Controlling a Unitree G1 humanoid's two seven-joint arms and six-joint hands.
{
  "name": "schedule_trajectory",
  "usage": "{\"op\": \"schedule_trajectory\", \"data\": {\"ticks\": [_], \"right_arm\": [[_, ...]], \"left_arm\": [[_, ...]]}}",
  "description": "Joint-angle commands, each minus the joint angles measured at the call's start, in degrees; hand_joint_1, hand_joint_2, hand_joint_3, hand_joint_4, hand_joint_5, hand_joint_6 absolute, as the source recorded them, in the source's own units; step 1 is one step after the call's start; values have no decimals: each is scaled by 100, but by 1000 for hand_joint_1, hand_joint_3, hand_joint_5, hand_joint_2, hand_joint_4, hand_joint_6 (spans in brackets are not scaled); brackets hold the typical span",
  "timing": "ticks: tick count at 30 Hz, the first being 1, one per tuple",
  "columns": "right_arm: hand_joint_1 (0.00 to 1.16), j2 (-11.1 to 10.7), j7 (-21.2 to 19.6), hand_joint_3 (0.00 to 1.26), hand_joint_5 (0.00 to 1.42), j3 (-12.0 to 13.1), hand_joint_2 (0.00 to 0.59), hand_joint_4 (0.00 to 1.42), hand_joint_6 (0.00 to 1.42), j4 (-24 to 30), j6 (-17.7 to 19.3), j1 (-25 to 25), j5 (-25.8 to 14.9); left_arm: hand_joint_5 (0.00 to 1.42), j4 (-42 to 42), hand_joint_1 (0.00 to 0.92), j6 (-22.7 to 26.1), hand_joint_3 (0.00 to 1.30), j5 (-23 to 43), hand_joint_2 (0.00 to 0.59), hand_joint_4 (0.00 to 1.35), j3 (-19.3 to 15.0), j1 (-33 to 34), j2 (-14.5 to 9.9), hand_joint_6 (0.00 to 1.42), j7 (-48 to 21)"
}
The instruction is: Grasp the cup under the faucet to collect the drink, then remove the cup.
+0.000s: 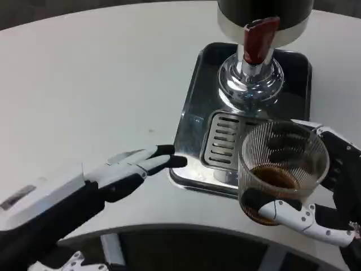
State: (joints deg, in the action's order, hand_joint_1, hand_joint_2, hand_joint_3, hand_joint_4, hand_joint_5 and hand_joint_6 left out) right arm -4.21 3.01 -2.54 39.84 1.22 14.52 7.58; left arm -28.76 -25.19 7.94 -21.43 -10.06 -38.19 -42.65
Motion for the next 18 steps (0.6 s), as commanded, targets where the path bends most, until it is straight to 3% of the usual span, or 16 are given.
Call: {"op": "schedule_trajectory", "data": {"ticks": [1,18], "right_arm": [[984,-34,93,729,845,-47,152,766,726,425,-61,248,-140],[973,-320,356,729,845,-69,149,766,726,1205,-250,684,-213]], "left_arm": [[0,-137,0,-243,89,-193,67,0,-117,-307,-140,0,-22],[0,-490,0,-812,48,-316,67,0,-680,-1034,-265,0,-39]]}}
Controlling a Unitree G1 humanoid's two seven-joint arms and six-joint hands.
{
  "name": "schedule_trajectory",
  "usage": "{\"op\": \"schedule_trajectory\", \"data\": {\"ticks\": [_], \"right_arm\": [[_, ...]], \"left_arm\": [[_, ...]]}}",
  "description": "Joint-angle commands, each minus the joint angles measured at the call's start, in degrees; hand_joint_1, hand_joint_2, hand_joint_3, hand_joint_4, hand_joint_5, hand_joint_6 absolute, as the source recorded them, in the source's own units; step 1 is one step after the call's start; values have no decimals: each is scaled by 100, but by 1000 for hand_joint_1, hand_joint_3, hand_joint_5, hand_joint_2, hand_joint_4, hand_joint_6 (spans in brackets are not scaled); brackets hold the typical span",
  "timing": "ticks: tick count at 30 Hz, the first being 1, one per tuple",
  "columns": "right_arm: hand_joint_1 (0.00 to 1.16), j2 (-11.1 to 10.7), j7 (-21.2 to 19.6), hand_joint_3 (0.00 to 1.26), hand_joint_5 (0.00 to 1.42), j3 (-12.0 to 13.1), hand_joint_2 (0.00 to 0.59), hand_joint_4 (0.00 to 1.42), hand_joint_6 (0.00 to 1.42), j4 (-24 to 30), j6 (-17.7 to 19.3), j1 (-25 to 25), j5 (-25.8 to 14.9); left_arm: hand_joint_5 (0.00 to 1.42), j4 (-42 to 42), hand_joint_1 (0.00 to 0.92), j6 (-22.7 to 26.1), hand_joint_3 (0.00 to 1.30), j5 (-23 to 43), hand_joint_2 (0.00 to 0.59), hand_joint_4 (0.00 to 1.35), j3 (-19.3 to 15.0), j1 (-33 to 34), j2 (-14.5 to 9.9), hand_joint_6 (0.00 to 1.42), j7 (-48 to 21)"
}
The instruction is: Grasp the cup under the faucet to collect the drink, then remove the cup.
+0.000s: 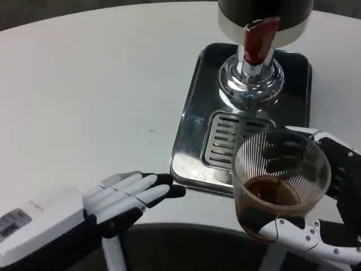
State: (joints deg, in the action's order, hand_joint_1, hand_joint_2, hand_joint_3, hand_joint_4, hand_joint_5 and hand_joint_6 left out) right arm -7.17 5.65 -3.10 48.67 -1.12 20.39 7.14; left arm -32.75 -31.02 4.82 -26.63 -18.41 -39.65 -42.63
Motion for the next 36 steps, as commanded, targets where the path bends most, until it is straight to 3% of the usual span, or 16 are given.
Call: {"op": "schedule_trajectory", "data": {"ticks": [1,8,18,27,36], "right_arm": [[972,-38,117,729,845,-12,149,766,726,365,-43,121,-194],[970,-104,236,729,845,-49,149,766,726,608,-198,271,-313],[968,-217,367,729,845,-19,149,773,726,791,-382,309,-530],[968,-354,477,729,845,304,149,773,726,998,-656,143,-781],[968,-410,483,729,844,233,151,774,738,1123,-829,114,-852]], "left_arm": [[0,-98,0,-268,47,5,67,0,-188,-228,-130,0,-49],[0,-102,0,-655,29,40,67,0,-361,-377,-182,0,-39],[0,-146,0,-1375,0,-51,71,0,-676,-394,-627,0,-127],[0,-213,0,-1581,0,15,78,0,-824,-405,-784,0,-111],[0,-164,0,-1484,0,95,81,0,-926,-422,-831,0,-91]]}}
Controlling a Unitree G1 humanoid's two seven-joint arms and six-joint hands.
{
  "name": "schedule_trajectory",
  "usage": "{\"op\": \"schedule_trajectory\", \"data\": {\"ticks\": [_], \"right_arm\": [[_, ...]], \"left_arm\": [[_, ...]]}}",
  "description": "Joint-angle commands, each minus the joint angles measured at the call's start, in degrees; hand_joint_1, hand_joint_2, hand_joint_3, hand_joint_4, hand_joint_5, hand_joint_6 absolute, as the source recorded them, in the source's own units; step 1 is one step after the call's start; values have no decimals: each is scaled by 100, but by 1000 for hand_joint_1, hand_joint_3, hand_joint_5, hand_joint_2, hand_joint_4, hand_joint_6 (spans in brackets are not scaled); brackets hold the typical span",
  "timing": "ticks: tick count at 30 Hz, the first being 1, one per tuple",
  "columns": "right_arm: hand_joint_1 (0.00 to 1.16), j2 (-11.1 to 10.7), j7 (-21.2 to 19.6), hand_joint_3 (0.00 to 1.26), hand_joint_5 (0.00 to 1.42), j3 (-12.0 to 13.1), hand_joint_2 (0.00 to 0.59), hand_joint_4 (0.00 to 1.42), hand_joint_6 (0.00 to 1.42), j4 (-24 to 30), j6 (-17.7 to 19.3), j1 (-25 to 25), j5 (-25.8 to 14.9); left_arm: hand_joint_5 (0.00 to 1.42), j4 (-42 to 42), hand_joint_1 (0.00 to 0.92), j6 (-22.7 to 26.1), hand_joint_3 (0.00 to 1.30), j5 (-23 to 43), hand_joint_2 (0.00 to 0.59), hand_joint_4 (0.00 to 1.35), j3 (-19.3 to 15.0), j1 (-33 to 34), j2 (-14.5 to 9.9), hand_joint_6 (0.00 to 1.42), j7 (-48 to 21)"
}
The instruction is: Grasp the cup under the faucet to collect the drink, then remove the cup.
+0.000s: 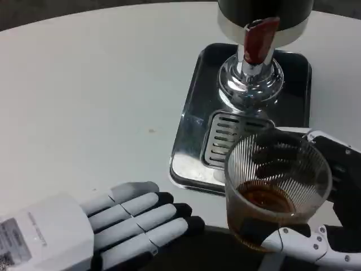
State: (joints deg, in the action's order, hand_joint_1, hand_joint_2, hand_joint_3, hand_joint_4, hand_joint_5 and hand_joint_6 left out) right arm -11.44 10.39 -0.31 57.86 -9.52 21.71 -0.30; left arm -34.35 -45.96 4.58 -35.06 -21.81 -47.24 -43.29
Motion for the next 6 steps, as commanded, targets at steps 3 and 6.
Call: {"op": "schedule_trajectory", "data": {"ticks": [3,6], "right_arm": [[967,7,8,729,844,-60,153,774,738,212,-25,-55,-101],[967,-2,10,729,844,-76,152,774,739,212,-54,-81,-96]], "left_arm": [[0,20,0,8,0,150,83,0,-115,-95,-87,0,-38],[0,42,0,30,0,155,84,0,-120,-80,-95,0,-44]]}}
